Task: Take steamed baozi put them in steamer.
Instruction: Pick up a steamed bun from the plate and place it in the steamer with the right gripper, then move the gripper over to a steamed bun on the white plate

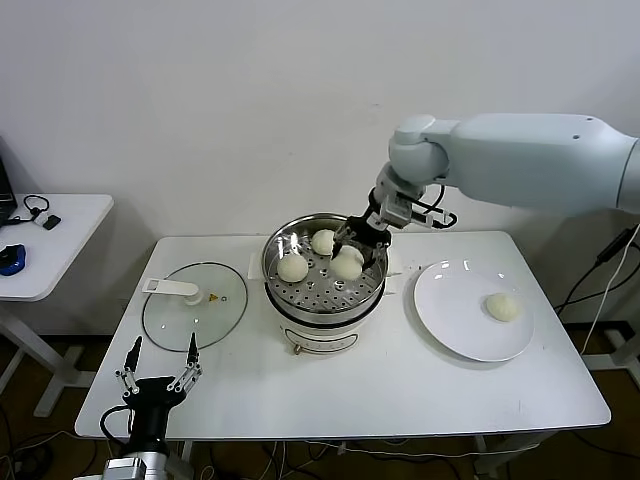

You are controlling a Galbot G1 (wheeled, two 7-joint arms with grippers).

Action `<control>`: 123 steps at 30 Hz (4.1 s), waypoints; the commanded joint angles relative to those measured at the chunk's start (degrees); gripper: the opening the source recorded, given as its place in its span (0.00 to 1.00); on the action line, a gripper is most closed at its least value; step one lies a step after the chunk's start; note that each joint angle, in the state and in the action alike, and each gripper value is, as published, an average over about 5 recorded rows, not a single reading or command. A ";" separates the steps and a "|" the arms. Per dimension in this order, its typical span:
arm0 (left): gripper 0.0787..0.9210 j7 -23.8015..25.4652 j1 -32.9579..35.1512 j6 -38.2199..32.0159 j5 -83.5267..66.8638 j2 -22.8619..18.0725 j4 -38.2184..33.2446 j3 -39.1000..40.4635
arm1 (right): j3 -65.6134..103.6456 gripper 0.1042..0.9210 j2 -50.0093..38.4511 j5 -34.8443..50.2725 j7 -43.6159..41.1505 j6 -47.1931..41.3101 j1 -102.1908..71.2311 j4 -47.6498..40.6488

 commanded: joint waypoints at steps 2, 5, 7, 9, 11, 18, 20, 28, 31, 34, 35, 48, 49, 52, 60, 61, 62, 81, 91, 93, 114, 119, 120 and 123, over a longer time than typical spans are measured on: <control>0.88 -0.05 -0.25 0.05 -0.28 -0.02 0.34 -0.27 | 0.04 0.64 7.02 -8.35 3.04 9.81 -5.25 -7.03; 0.88 -0.03 -0.53 0.15 -0.51 -0.06 0.47 -0.46 | 0.08 0.64 9.34 -8.54 2.95 10.46 -6.10 -8.74; 0.88 -0.01 -0.74 0.22 -0.70 -0.09 0.54 -0.62 | 0.06 0.64 10.84 -8.59 2.89 10.85 -6.68 -9.84; 0.88 0.00 -0.95 0.26 -0.91 -0.09 0.68 -0.82 | 0.03 0.64 12.06 -8.39 2.78 11.06 -7.24 -10.78; 0.88 0.04 -1.15 0.30 -1.13 -0.07 0.82 -1.09 | -0.03 0.64 13.11 -8.25 2.58 11.15 -7.82 -11.64; 0.88 0.16 -1.78 0.49 -1.96 0.12 1.26 -2.09 | -0.57 0.64 14.99 -8.04 1.66 11.59 -9.34 -14.08; 0.88 0.17 -1.91 0.51 -2.07 0.17 1.38 -2.20 | -0.74 0.65 15.11 -8.06 1.53 11.76 -9.70 -14.52; 0.88 0.23 -2.34 0.57 -2.10 0.22 1.69 -2.00 | -0.78 0.68 15.27 -8.07 1.79 11.57 -9.81 -15.32; 0.88 0.25 -2.40 0.64 -2.09 0.22 1.67 -1.96 | -0.80 0.75 15.43 -7.37 2.52 11.52 -9.38 -15.80; 0.88 0.25 -2.27 0.66 -2.07 0.21 1.51 -1.94 | -1.00 0.83 15.43 -5.94 2.64 11.60 -8.54 -15.87; 0.88 0.24 -2.19 0.64 -2.06 0.21 1.44 -1.96 | -1.05 0.85 15.36 -5.34 2.68 11.60 -8.07 -15.86; 0.88 0.17 -0.92 0.50 -1.32 0.18 0.31 -0.98 | -19.03 0.88 7.65 20.45 -1.75 -6.48 8.54 -4.96; 0.88 0.17 -0.87 0.50 -1.23 0.19 0.23 -0.79 | -20.80 0.88 6.66 22.84 -1.75 -9.97 9.89 -3.62; 0.88 0.14 -0.68 0.42 -0.94 0.22 0.05 -0.22 | -23.81 0.88 2.72 28.64 -1.90 -21.12 12.34 -0.09; 0.88 0.01 0.12 -0.04 -0.20 0.32 -0.22 1.05 | -24.07 0.88 -7.39 33.12 -6.20 -35.38 10.98 1.55; 0.88 -0.01 0.23 -0.10 -0.18 0.32 -0.28 1.06 | -23.75 0.88 -8.47 32.18 -7.11 -35.50 10.34 0.94; 0.88 -0.02 0.33 -0.15 -0.17 0.31 -0.34 1.05 | -23.35 0.88 -9.49 31.12 -7.88 -35.43 9.62 0.28; 0.88 -0.03 1.26 -0.45 1.50 -0.99 0.19 0.41 | -3.80 0.88 -21.63 10.73 -13.49 -27.28 -13.90 -21.81; 0.88 -0.05 1.07 -0.45 2.07 -1.60 1.31 -0.01 | 10.80 0.88 -19.22 2.28 -15.74 -21.02 -26.21 -37.73; 0.88 -0.11 1.11 -0.47 2.22 -1.63 1.63 -0.07 | 13.48 0.88 -18.34 0.10 -16.17 -19.32 -28.41 -41.12; 0.88 -0.29 1.67 -0.75 2.60 -1.23 2.40 -0.23 | 30.54 0.88 -15.04 -6.94 -16.93 -15.85 -40.48 -50.61; 0.88 -0.38 1.87 -0.92 2.76 -1.22 2.30 -0.04 | 32.69 0.88 -13.65 -7.30 -16.36 -14.56 -41.32 -52.86; 0.88 -0.40 1.91 -0.96 2.79 -1.23 2.27 -0.01 | 33.19 0.88 -13.33 -7.33 -16.23 -14.23 -41.44 -53.39; 0.88 -0.48 1.94 -1.03 2.84 -1.28 2.24 0.03 | 34.67 0.88 -12.38 -8.16 -16.10 -13.15 -41.54 -54.97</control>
